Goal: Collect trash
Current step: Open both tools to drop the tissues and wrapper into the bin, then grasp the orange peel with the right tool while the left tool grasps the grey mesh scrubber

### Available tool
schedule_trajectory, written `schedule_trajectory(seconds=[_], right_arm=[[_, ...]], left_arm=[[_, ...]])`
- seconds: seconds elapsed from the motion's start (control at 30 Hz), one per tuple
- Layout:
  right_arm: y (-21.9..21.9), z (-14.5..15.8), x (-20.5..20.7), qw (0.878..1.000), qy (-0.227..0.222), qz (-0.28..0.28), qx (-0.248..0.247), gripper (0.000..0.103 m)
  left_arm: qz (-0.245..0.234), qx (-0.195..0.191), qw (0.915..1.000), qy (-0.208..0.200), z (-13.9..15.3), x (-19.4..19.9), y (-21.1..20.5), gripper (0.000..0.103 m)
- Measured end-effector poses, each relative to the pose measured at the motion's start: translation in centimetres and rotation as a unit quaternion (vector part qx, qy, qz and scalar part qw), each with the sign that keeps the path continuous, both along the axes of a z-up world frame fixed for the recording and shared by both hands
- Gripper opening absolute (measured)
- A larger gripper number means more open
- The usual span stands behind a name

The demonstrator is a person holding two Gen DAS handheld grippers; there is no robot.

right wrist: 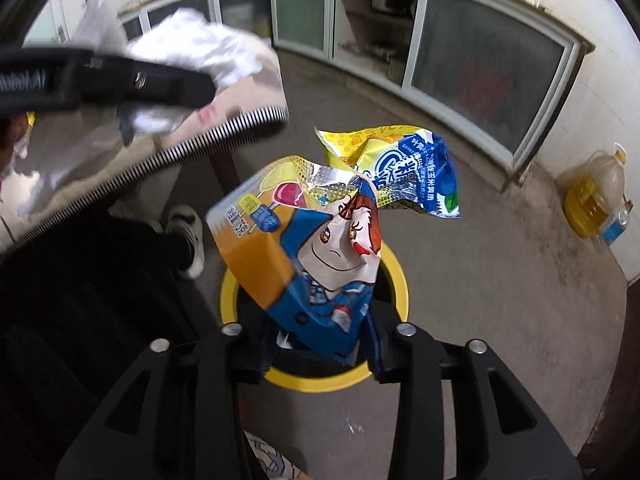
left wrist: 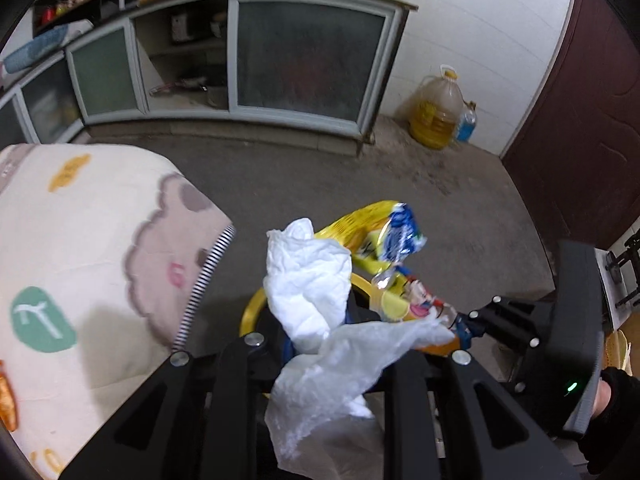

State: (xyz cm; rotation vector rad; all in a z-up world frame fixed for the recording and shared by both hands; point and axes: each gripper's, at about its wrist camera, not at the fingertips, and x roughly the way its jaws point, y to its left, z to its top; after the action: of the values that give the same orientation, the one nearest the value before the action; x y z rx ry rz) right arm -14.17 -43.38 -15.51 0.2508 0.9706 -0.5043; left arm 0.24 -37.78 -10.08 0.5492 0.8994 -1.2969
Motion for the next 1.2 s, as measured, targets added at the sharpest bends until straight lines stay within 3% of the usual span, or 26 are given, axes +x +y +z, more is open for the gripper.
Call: schedule_trajectory(seconds=[0.03,0.1,0.17,0.27,0.37,0.47,0.53,0.6,0.7,0.77,0.8,0.9,0.93,0.97,1.03,1.07,1.13,1.2], right_arm=[[-0.1,-0.5,0.2,1.0,0.008,-0.001,0.009,0.046],[-0.9,-1.5,0.1,0.999,0.017,-0.012,0.026,0.067],[-1.7,-2.5,-0.7,0.999,0.032,-0.03,0.027,0.069],[-2.7,-2.9,-2.1,0.997,0.042,-0.059,0.035,0.07],[-3.8,-1.9,-3.7,0.995,0.032,-0.091,0.018,0.078],[-4.7,0.4,-5.1,0.991,-0.008,-0.131,-0.002,0.082],[-5.2,2.2,-5.4,0.988,-0.048,-0.143,-0.015,0.091],[-4.7,3.8,-5.4,0.986,-0.086,-0.144,-0.025,0.095],[-5.0,6.0,-4.2,0.982,-0.131,-0.129,-0.03,0.095],[-4.4,7.7,-2.6,0.98,-0.166,-0.107,-0.025,0.095],[-3.9,8.6,-1.7,0.978,-0.185,-0.09,-0.019,0.095],[-2.2,10.2,1.2,0.974,-0.22,-0.046,-0.009,0.095],[-1.3,10.8,2.3,0.972,-0.232,-0.028,-0.006,0.095],[-0.4,11.2,3.5,0.97,-0.244,-0.009,-0.002,0.095],[1.6,11.9,5.7,0.966,-0.258,0.027,0.005,0.095],[3.0,12.2,7.4,0.964,-0.262,0.055,0.006,0.095],[5.2,12.5,9.5,0.959,-0.266,0.095,0.001,0.095],[7.8,12.8,11.7,0.954,-0.266,0.139,-0.015,0.095]], left_arm=[[0.001,0.006,1.0,0.0,-0.3,0.0,-0.4,0.031],[0.012,0.01,0.9999,-0.003,-0.8,0.2,-0.6,0.064],[0.028,0.004,0.9996,0.005,-0.9,0.7,-0.1,0.085],[0.038,-0.002,0.999,0.022,-0.6,1.5,0.1,0.095],[0.034,-0.019,0.9982,0.046,0.3,1.7,0.7,0.095],[0.023,-0.052,0.994,0.093,1.7,2.0,1.8,0.095],[-0.006,-0.079,0.9848,0.154,2.8,2.5,2.4,0.095],[0.003,-0.113,0.9741,0.196,4.0,3.2,4.1,0.095],[0.017,-0.127,0.9765,0.173,5.8,3.6,6.6,0.095],[0.032,-0.146,0.9738,0.172,6.8,4.2,8.7,0.095],[0.043,-0.158,0.9703,0.178,7.3,4.7,9.9,0.095],[0.116,-0.219,0.9467,0.206,8.8,7.1,15.2,0.095],[0.147,-0.23,0.9414,0.199,9.2,8.1,17.3,0.095],[0.162,-0.222,0.9439,0.183,9.6,8.7,18.5,0.095],[0.194,-0.171,0.9598,0.109,10.1,9.6,21.1,0.095],[0.208,-0.175,0.9587,0.084,10.2,10.0,22.7,0.095],[0.271,-0.191,0.9431,0.024,10.3,11.0,26.9,0.095],[0.353,-0.173,0.9191,-0.022,10.2,12.2,30.6,0.095]])
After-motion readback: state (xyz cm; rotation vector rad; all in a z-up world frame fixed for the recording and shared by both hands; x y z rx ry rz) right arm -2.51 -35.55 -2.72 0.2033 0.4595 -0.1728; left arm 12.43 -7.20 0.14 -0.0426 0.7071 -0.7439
